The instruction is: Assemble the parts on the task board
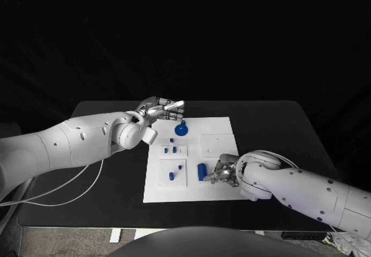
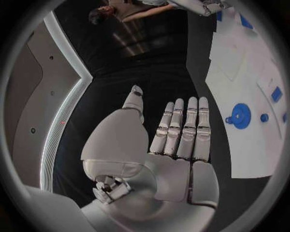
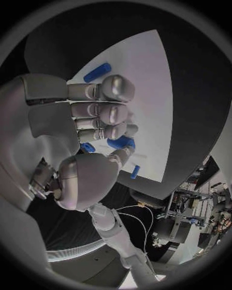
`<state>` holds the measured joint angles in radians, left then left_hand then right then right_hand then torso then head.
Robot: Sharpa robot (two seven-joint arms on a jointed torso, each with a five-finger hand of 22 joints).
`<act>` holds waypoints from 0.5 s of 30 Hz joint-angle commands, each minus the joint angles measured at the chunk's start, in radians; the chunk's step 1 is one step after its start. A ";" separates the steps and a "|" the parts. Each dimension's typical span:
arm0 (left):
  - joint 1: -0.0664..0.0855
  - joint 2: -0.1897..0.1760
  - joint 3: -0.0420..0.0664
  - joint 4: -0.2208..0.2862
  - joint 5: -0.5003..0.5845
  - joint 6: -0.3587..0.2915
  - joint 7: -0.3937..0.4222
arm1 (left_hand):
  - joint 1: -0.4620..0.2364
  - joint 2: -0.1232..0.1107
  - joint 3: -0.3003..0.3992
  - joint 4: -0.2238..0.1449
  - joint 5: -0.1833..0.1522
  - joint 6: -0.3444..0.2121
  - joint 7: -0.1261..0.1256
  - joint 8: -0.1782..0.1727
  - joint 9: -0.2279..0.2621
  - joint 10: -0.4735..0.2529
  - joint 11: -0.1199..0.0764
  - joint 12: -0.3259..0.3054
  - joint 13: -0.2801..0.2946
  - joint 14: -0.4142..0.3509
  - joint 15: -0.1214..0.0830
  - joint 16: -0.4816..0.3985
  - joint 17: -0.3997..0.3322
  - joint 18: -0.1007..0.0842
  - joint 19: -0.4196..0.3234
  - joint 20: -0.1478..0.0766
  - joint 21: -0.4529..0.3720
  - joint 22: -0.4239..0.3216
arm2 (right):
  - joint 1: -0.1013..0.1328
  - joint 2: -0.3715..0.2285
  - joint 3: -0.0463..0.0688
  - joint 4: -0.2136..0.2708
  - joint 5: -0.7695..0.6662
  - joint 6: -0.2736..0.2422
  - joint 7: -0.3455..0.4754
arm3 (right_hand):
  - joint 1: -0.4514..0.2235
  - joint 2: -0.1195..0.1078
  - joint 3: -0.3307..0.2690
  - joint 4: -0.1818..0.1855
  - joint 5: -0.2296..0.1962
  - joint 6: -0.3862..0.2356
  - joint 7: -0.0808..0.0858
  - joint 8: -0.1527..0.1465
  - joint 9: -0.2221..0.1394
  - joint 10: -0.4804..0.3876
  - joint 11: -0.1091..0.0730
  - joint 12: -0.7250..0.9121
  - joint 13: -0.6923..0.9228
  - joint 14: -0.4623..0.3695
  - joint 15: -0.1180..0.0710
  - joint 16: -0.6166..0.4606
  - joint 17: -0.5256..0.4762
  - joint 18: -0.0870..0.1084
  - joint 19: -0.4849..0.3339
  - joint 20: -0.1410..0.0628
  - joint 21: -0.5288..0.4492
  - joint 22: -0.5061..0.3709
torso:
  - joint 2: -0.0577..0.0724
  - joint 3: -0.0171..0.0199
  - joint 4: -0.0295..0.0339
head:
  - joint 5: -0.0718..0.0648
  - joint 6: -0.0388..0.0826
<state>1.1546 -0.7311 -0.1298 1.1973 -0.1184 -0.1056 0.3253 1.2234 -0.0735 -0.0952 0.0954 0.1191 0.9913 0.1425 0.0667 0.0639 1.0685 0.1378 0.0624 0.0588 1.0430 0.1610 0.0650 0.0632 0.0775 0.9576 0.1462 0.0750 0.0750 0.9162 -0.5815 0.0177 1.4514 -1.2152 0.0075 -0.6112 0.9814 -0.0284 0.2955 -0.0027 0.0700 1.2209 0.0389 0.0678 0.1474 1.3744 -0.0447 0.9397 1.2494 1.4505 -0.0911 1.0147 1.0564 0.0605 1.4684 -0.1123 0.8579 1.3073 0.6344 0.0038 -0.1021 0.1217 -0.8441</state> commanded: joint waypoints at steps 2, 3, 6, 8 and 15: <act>-0.001 0.003 0.001 -0.001 0.005 0.012 -0.005 | -0.001 0.010 -0.004 -0.004 -0.002 -0.003 0.006 -0.002 0.001 -0.007 0.003 -0.001 -0.001 0.001 -0.001 -0.005 -0.001 -0.017 -0.005 0.002 0.003 -0.001 | -0.001 0.002 0.000 -0.005 -0.010 0.035 -0.006 | 0.031 -0.015 -0.019 -0.050 0.118 0.004 0.000 -0.004 -0.001 0.004 0.001 0.000 0.000 0.004 -0.003 0.002 -0.001 -0.007 0.040 -0.003 0.003 0.108 | 0.000 -0.0005 -0.0003 | 0.002 -0.002; 0.000 0.003 0.001 -0.001 0.005 0.011 -0.006 | -0.001 0.010 -0.005 -0.005 -0.002 -0.003 0.006 -0.002 0.001 -0.007 0.003 -0.001 -0.001 0.002 -0.001 -0.005 -0.001 -0.016 -0.004 0.002 0.003 -0.001 | -0.001 0.003 0.000 -0.005 -0.010 0.039 -0.006 | 0.044 -0.016 -0.028 -0.070 0.162 0.004 -0.001 -0.004 -0.001 0.003 0.000 0.000 0.000 0.004 -0.003 0.002 -0.001 -0.007 0.040 -0.003 0.004 0.108 | -0.001 -0.0006 -0.0001 | 0.001 -0.003; 0.000 0.002 0.001 -0.005 0.003 0.008 -0.011 | 0.000 0.010 -0.004 -0.006 -0.002 -0.002 0.006 -0.002 0.001 -0.006 0.004 -0.001 -0.001 0.005 -0.002 -0.005 -0.001 -0.012 0.008 0.000 0.010 0.002 | -0.001 0.003 0.000 -0.003 -0.010 0.050 -0.006 | 0.050 -0.011 -0.066 -0.105 0.197 0.005 -0.002 -0.004 -0.004 0.002 0.000 0.000 -0.001 0.004 -0.003 0.002 -0.002 -0.008 0.039 -0.003 0.003 0.108 | -0.001 -0.0003 0.0004 | 0.002 -0.004; 0.000 0.002 0.001 -0.007 0.002 0.007 -0.014 | 0.001 0.011 -0.004 -0.008 -0.002 -0.002 0.007 -0.002 0.001 -0.006 0.004 -0.001 -0.001 0.007 -0.003 -0.005 -0.001 -0.008 0.018 -0.002 0.016 0.004 | -0.001 0.004 0.000 -0.002 -0.011 0.054 -0.007 | 0.060 -0.014 -0.073 -0.120 0.211 0.006 -0.001 -0.004 -0.006 0.001 -0.001 -0.001 -0.001 0.003 -0.003 0.001 -0.003 -0.008 0.039 -0.003 0.004 0.108 | -0.001 -0.0001 0.0002 | 0.002 -0.004; 0.000 0.001 0.001 -0.010 0.001 0.007 -0.019 | 0.002 0.013 -0.004 -0.011 -0.001 -0.002 0.007 -0.002 0.001 -0.006 0.004 -0.001 -0.001 0.017 -0.006 -0.004 -0.001 -0.003 0.028 -0.003 0.024 0.005 | -0.003 0.005 0.000 -0.002 -0.017 0.055 -0.009 | 0.093 -0.019 -0.081 -0.155 0.232 0.014 -0.003 -0.005 -0.009 0.002 -0.002 0.001 0.000 0.004 -0.004 0.001 -0.003 -0.008 0.039 -0.004 0.003 0.108 | -0.001 -0.0003 -0.0006 | 0.002 -0.005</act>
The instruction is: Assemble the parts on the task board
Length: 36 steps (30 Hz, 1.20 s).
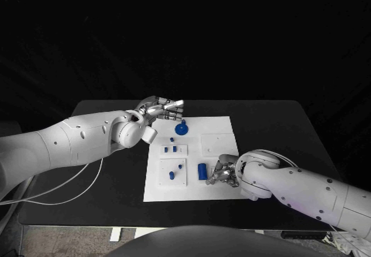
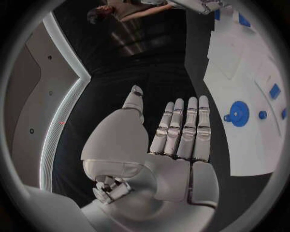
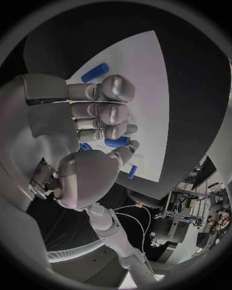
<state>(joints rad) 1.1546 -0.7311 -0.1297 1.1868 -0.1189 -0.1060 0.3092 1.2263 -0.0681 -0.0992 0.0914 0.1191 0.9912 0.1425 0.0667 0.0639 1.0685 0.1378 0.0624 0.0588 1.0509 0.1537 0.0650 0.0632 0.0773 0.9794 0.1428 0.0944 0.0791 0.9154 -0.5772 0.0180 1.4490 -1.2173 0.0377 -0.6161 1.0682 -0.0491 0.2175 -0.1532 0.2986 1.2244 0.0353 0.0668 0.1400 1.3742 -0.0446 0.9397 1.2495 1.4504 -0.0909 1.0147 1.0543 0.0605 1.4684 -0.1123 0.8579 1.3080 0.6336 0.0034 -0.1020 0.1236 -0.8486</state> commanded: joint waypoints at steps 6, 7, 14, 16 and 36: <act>0.000 0.001 0.001 0.000 0.002 0.008 -0.005 | 0.000 0.009 0.000 -0.009 -0.001 -0.001 0.007 -0.002 0.001 -0.005 0.004 -0.001 -0.001 0.012 0.001 -0.004 -0.001 -0.003 0.007 -0.001 0.006 0.001 | -0.003 -0.006 0.000 0.004 -0.016 0.015 0.002 | 0.003 -0.005 -0.014 0.001 0.003 0.012 0.000 -0.004 -0.002 0.002 -0.002 0.002 0.000 0.004 -0.004 0.001 -0.001 -0.009 0.039 -0.004 0.003 0.107 | 0.000 0.0008 0.0000 | -0.001 -0.001; 0.000 0.001 0.001 0.000 0.001 0.008 -0.005 | -0.001 0.009 -0.001 -0.010 -0.001 -0.001 0.007 -0.002 0.001 -0.005 0.004 -0.001 -0.001 0.014 0.000 -0.004 -0.001 -0.003 0.007 -0.001 0.007 0.001 | -0.004 -0.009 0.000 0.007 -0.016 0.010 0.004 | 0.006 -0.008 -0.015 0.004 0.003 0.012 0.000 -0.004 -0.003 0.003 -0.002 0.002 0.000 0.004 -0.004 0.001 -0.001 -0.009 0.039 -0.004 0.004 0.107 | 0.000 0.0008 0.0002 | -0.001 -0.001; 0.000 -0.002 0.001 0.000 0.001 0.008 -0.002 | -0.001 0.009 -0.001 -0.010 -0.001 -0.001 0.007 -0.002 0.001 -0.005 0.004 -0.001 -0.001 0.014 0.000 -0.004 -0.001 -0.003 0.007 -0.001 0.007 0.001 | -0.005 -0.059 0.019 0.052 -0.012 -0.033 0.034 | 0.020 -0.028 -0.013 0.031 -0.005 0.003 0.004 -0.003 -0.004 0.003 0.001 0.027 0.018 0.003 -0.002 -0.006 -0.009 -0.007 0.039 -0.003 -0.002 0.106 | 0.000 0.0017 -0.0020 | -0.004 0.003; 0.000 -0.003 0.001 0.000 0.001 0.006 0.003 | -0.002 0.011 -0.002 -0.012 -0.001 0.001 0.006 -0.002 0.001 -0.003 0.003 -0.001 -0.001 0.016 -0.001 -0.004 0.000 -0.004 0.007 -0.002 0.009 0.000 | -0.005 -0.080 0.036 0.069 -0.012 -0.038 0.047 | 0.023 -0.032 -0.013 0.040 -0.010 0.002 0.005 -0.003 -0.003 0.004 0.001 0.031 0.022 0.003 -0.003 -0.009 -0.012 -0.007 0.039 -0.003 -0.003 0.106 | -0.001 0.0013 -0.0029 | -0.005 0.004; 0.000 -0.020 0.001 0.023 0.009 -0.011 0.047 | -0.003 0.053 -0.032 -0.063 0.007 0.040 -0.003 -0.001 0.001 0.056 -0.008 -0.001 0.000 0.056 -0.014 -0.004 0.000 -0.003 0.033 -0.016 0.035 0.002 | 0.009 -0.221 0.154 0.044 -0.126 0.011 0.021 | 0.067 -0.059 0.020 0.082 -0.110 -0.002 0.007 -0.003 0.010 0.024 0.007 0.105 0.067 0.004 0.003 0.012 -0.003 -0.009 0.036 0.003 0.019 0.110 | 0.001 0.0023 -0.0005 | -0.034 0.013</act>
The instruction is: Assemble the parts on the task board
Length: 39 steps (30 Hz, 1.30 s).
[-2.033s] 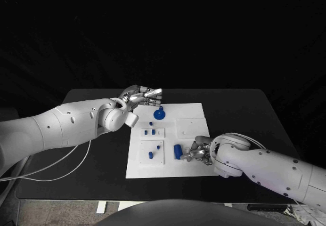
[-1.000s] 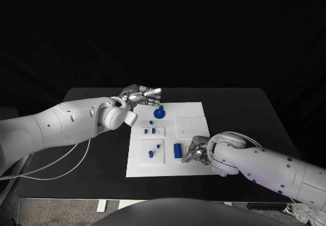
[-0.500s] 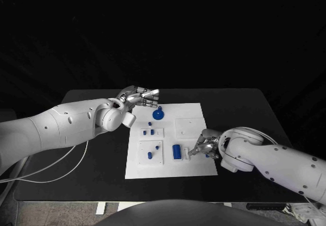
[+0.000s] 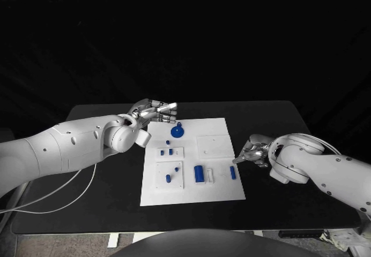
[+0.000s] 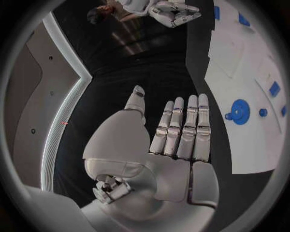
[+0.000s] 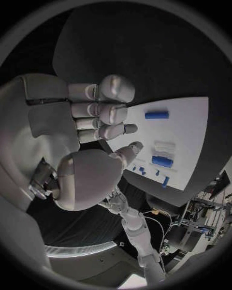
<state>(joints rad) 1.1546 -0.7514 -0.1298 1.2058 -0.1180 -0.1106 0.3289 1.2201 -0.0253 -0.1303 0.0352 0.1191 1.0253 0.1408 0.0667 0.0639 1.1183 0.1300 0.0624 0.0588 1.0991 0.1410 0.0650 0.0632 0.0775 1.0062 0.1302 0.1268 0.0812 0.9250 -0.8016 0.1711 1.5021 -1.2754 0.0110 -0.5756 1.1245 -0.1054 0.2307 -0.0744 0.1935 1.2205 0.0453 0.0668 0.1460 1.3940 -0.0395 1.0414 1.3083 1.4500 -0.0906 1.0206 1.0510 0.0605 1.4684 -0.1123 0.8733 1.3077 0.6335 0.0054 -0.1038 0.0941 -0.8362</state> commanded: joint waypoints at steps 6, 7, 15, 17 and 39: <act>0.000 0.002 0.001 0.005 0.009 -0.005 0.025 | 0.004 0.013 -0.003 -0.012 0.007 0.005 0.000 -0.002 0.001 0.005 0.000 -0.001 0.000 0.007 -0.002 -0.004 0.000 -0.003 0.006 -0.003 0.004 -0.002 | -0.002 0.026 -0.007 -0.044 -0.090 0.065 -0.054 | 0.000 -0.009 0.023 0.032 -0.060 -0.012 0.001 -0.004 0.009 0.001 0.004 -0.009 0.000 0.004 0.005 0.004 -0.002 -0.009 0.034 0.004 -0.001 0.108 | 0.001 -0.0016 0.0018 | -0.011 0.001; 0.000 0.002 0.001 0.005 0.009 -0.004 0.025 | 0.004 0.013 -0.004 -0.012 0.006 0.005 0.000 -0.002 0.001 0.005 0.000 -0.001 0.000 0.007 -0.002 -0.004 0.000 -0.003 0.006 -0.003 0.004 -0.002 | -0.003 0.030 -0.010 -0.049 -0.091 0.066 -0.057 | 0.002 -0.019 0.041 0.047 -0.072 -0.014 0.002 -0.003 0.011 0.000 0.005 -0.009 -0.001 0.004 0.006 0.003 -0.003 -0.008 0.034 0.005 0.001 0.109 | 0.001 -0.0015 0.0021 | -0.011 0.001; 0.000 0.003 0.001 0.005 0.010 -0.002 0.020 | 0.003 0.014 -0.005 -0.017 0.004 0.005 0.000 -0.001 0.002 0.011 0.000 -0.001 0.000 0.006 -0.002 -0.004 0.000 -0.004 0.005 -0.003 0.005 -0.003 | -0.017 0.073 -0.041 -0.087 -0.102 0.070 -0.072 | 0.000 -0.028 0.044 0.074 -0.123 -0.016 0.003 -0.003 0.017 0.001 0.006 -0.008 -0.002 0.004 0.006 0.006 -0.001 -0.009 0.034 0.006 0.002 0.109 | 0.001 -0.0017 0.0027 | -0.010 -0.002; 0.000 0.003 0.001 0.005 0.010 -0.001 0.019 | 0.003 0.014 -0.005 -0.017 0.004 0.005 0.000 -0.001 0.002 0.011 0.000 -0.001 0.000 0.006 -0.002 -0.004 0.000 -0.004 0.005 -0.003 0.005 -0.003 | -0.020 0.080 -0.046 -0.093 -0.105 0.070 -0.073 | 0.003 -0.035 0.046 0.089 -0.135 -0.016 0.004 -0.003 0.020 0.001 0.007 -0.007 -0.002 0.004 0.006 0.007 0.000 -0.008 0.034 0.006 0.001 0.109 | 0.001 -0.0019 0.0027 | -0.011 -0.003; 0.000 0.005 0.001 -0.005 0.010 0.003 0.011 | 0.001 0.010 -0.003 -0.016 0.002 0.001 0.001 -0.001 0.001 0.005 0.001 -0.001 0.000 0.001 0.000 -0.004 0.000 -0.005 0.000 -0.002 0.006 -0.004 | -0.049 0.139 -0.088 -0.122 -0.225 0.031 -0.064 | 0.027 -0.036 0.052 0.075 -0.136 -0.010 0.001 -0.003 0.030 -0.001 0.004 -0.010 -0.004 0.004 0.004 0.005 0.001 -0.008 0.035 0.004 0.003 0.109 | 0.001 -0.0008 0.0038 | -0.007 -0.008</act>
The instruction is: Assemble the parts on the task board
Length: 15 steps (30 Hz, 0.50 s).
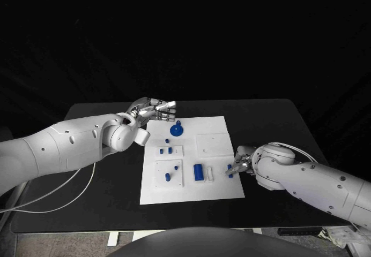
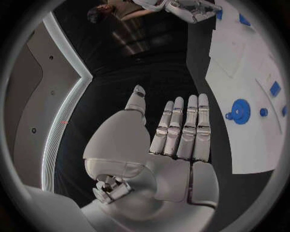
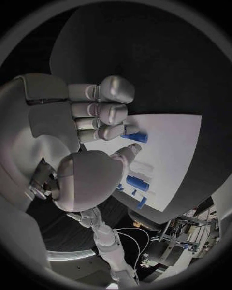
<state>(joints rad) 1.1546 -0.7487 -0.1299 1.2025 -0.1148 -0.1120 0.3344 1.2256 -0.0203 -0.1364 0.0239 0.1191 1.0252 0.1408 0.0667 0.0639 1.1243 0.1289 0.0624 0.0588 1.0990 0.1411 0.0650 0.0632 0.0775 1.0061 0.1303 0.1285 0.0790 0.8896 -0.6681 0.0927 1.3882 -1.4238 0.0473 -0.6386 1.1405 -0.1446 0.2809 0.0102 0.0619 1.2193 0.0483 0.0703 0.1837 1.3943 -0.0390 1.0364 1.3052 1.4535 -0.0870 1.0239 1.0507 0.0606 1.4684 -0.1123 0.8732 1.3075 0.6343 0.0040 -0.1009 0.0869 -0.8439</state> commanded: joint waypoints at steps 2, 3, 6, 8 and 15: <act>0.000 0.002 0.001 -0.006 0.007 0.005 0.004 | -0.005 0.005 0.003 -0.003 0.002 0.000 0.001 -0.002 0.001 -0.001 0.002 -0.001 0.000 -0.002 0.001 -0.004 0.000 -0.005 -0.001 -0.002 0.003 -0.002 | -0.016 0.013 -0.013 -0.014 -0.112 -0.008 -0.001 | 0.019 -0.009 0.032 -0.023 -0.010 -0.006 -0.003 -0.007 -0.008 -0.002 0.003 -0.006 -0.001 0.000 0.000 0.001 0.001 -0.008 0.035 0.003 0.005 0.110 | 0.000 -0.0001 0.0003 | 0.001 -0.001; 0.000 0.003 0.001 -0.008 0.007 0.006 0.004 | -0.005 0.005 0.003 -0.003 0.002 0.000 0.001 -0.002 0.001 -0.001 0.002 -0.001 0.000 -0.002 0.001 -0.004 0.000 -0.005 -0.001 -0.002 0.003 -0.002 | -0.017 0.016 -0.015 -0.016 -0.125 -0.009 -0.001 | 0.024 -0.008 0.036 -0.030 -0.009 -0.006 -0.002 -0.007 -0.008 -0.002 0.003 -0.007 -0.001 0.000 0.000 0.001 0.001 -0.008 0.035 0.003 0.005 0.110 | 0.000 -0.0003 0.0001 | 0.002 -0.001; 0.000 0.003 0.001 -0.016 0.007 0.008 0.002 | -0.006 0.004 0.004 -0.001 0.000 0.000 0.003 -0.002 0.001 -0.001 0.003 -0.001 0.000 -0.009 0.003 -0.005 -0.001 -0.005 -0.005 0.000 0.002 -0.002 | -0.020 0.025 -0.023 -0.022 -0.163 -0.009 -0.004 | 0.035 -0.003 0.052 -0.053 -0.008 -0.028 0.006 -0.008 -0.017 -0.006 0.008 -0.013 -0.004 -0.001 0.002 -0.004 -0.002 -0.007 0.034 0.005 0.000 0.109 | 0.000 -0.0003 -0.0004 | 0.005 -0.003; 0.000 0.002 0.001 -0.020 0.007 0.008 0.002 | -0.006 0.004 0.005 -0.001 0.001 0.000 0.002 -0.002 0.001 -0.001 0.003 -0.001 0.000 -0.011 0.003 -0.004 0.000 -0.005 -0.005 0.000 0.002 -0.002 | -0.022 0.030 -0.027 -0.028 -0.179 -0.008 -0.005 | 0.039 -0.002 0.062 -0.067 -0.009 -0.044 0.012 -0.008 -0.031 -0.008 0.012 -0.016 -0.006 -0.001 0.006 -0.005 -0.002 -0.005 0.033 0.008 0.000 0.109 | 0.000 -0.0003 -0.0003 | 0.005 -0.002; 0.000 0.000 0.001 -0.029 0.007 0.013 -0.004 | -0.008 0.003 0.005 0.000 0.000 0.000 0.002 -0.002 0.001 -0.002 0.003 -0.001 0.000 -0.012 0.004 -0.004 0.000 -0.004 -0.006 0.001 0.001 -0.002 | -0.027 0.051 -0.042 -0.063 -0.210 -0.007 -0.008 | 0.043 0.027 0.110 -0.140 0.043 -0.067 0.022 -0.008 -0.073 -0.016 0.018 -0.020 -0.010 -0.001 0.009 -0.010 -0.003 0.001 0.033 0.013 -0.005 0.109 | 0.000 -0.0006 0.0014 | 0.007 -0.002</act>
<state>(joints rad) 1.1546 -0.7495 -0.1296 1.1729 -0.1144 -0.1110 0.3302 1.2257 -0.0203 -0.1364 0.0239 0.1191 1.0252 0.1408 0.0667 0.0639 1.1243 0.1289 0.0624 0.0588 1.0950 0.1450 0.0650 0.0632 0.0775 1.0061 0.1303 0.1285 0.0783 0.8824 -0.6162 0.0667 1.3492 -1.5769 0.0095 -0.6287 1.1686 -0.1445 0.3849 -0.1199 0.0910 1.1653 0.0616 0.0635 0.8683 1.3806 -0.0228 1.0205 1.2965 1.4519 -0.0854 1.0196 1.0482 0.0606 1.4652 -0.1081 0.8732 1.3074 0.6340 0.0035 -0.1007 0.0911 -0.8455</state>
